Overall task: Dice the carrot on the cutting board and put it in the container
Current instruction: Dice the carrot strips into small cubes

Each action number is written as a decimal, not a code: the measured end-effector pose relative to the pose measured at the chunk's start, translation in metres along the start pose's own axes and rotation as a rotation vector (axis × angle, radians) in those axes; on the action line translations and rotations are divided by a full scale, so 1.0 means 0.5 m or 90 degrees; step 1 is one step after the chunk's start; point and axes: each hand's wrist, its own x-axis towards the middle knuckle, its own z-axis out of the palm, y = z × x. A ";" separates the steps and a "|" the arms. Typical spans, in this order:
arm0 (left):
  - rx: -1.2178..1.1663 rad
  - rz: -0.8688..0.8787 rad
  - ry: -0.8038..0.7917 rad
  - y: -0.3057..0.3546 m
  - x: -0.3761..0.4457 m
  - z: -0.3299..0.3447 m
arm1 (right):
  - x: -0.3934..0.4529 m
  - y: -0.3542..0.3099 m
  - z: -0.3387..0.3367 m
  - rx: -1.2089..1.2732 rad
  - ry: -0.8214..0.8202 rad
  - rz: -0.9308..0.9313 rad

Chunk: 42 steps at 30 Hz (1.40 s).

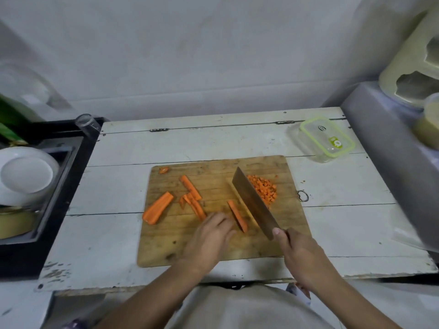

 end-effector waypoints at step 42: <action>-0.045 0.036 0.040 0.001 0.016 0.065 | -0.006 -0.062 0.062 -0.157 -0.019 0.016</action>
